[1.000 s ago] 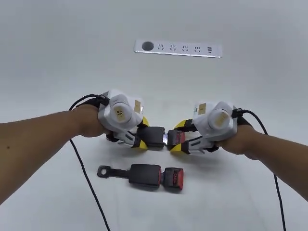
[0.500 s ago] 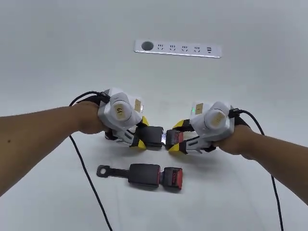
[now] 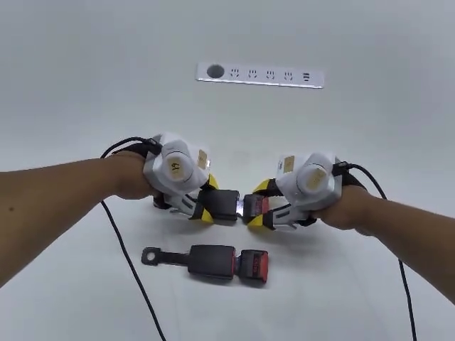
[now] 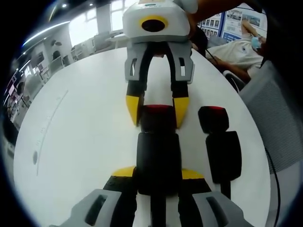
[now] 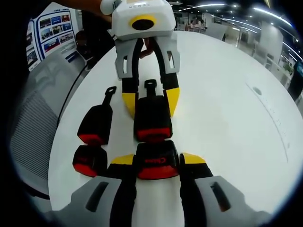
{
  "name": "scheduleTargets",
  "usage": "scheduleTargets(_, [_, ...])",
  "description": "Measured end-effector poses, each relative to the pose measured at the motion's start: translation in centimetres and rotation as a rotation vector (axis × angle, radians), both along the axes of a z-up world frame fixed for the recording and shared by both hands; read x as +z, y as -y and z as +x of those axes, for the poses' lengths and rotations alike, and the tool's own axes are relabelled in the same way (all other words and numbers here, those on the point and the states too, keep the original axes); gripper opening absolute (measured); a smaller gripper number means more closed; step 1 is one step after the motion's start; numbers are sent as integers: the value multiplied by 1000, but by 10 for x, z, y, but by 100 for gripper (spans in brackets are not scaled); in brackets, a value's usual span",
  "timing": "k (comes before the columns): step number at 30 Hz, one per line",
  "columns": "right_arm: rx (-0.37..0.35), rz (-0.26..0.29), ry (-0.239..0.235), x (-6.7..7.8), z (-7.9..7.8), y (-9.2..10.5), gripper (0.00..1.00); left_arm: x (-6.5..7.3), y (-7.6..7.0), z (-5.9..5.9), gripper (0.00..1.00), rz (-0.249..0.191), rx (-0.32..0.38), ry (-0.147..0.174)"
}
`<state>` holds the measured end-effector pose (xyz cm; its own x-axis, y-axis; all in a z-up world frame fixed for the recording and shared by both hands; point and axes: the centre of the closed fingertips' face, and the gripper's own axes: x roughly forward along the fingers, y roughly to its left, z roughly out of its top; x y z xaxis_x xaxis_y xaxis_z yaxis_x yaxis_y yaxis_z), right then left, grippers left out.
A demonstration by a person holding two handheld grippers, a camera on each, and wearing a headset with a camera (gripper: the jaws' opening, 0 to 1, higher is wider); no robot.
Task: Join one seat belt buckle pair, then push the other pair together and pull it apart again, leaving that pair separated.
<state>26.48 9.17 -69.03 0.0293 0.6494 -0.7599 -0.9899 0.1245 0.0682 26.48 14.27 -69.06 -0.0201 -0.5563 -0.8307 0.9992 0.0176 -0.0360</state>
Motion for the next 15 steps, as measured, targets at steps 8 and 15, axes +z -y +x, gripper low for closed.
scheduleTargets(8, [9,-29,8,0,-2,1,34,1,1,-1,33,12,-1,2])
scheduleTargets(15, [12,-50,18,0,-3,6,35,0,0,-2,34,36,-14,7])
